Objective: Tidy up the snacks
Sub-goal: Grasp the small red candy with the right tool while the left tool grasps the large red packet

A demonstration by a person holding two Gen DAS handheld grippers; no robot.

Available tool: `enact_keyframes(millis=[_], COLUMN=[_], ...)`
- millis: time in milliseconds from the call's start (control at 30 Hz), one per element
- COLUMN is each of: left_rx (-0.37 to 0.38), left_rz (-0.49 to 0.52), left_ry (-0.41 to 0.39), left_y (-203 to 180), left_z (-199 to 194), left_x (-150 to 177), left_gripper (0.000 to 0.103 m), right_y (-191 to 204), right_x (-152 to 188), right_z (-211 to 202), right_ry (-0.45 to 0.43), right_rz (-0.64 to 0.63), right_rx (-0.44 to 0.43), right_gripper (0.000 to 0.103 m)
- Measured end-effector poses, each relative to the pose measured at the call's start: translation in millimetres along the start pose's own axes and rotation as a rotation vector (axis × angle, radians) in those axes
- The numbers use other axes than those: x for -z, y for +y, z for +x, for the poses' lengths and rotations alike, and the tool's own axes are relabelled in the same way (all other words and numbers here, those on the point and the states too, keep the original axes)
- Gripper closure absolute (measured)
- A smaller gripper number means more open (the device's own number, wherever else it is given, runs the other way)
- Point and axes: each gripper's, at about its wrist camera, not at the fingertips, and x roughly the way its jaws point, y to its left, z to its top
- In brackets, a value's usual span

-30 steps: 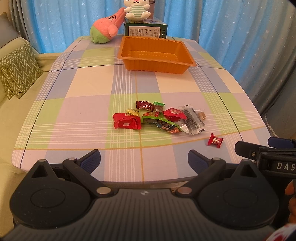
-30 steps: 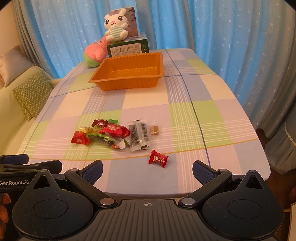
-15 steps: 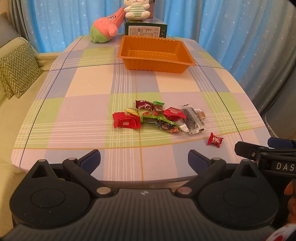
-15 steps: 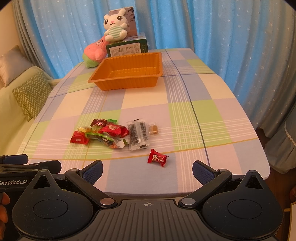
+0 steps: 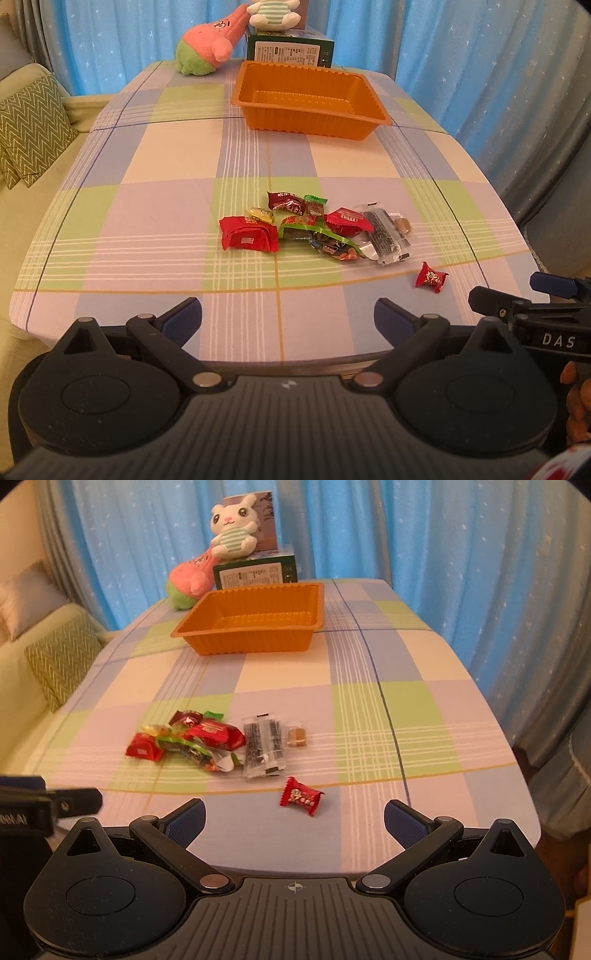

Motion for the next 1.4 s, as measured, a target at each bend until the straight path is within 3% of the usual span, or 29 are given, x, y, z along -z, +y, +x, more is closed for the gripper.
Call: enact_keyframes(millis=[100, 200, 733, 1033, 1400], left_rx=[0.01, 0.018, 0.076, 0.11, 0.108], left_rz=[-0.001, -0.003, 0.01, 0.015, 0.008], left_ry=[0.009, 0.013, 0.053, 0.05, 0.049], left_y=[3.7, 8.0, 12.1, 11.6, 23.2], left_z=[7.3, 15.8, 58.8, 64.4, 64.6], left_x=[-2.6, -6.5, -23.8, -29.5, -32.3], left_gripper=[0.007, 0.008, 0.014, 0.015, 0.015], right_y=[1.3, 0.7, 5.8, 6.3, 7.5], right_x=[-0.8, -2.8, -5.5, -7.6, -15.0], right_z=[8.2, 23.1, 108.0, 121.4, 127.6], right_ry=[-0.007, 0.011, 0.181, 0.213, 0.22], right_rz=[-0.072, -0.139, -0.688, -0.712, -0.625], right_rx=[-0.006, -0.027, -0.068, -0.092, -0.119], right_gripper=[0.002, 0.021, 0.062, 0.076, 0.078])
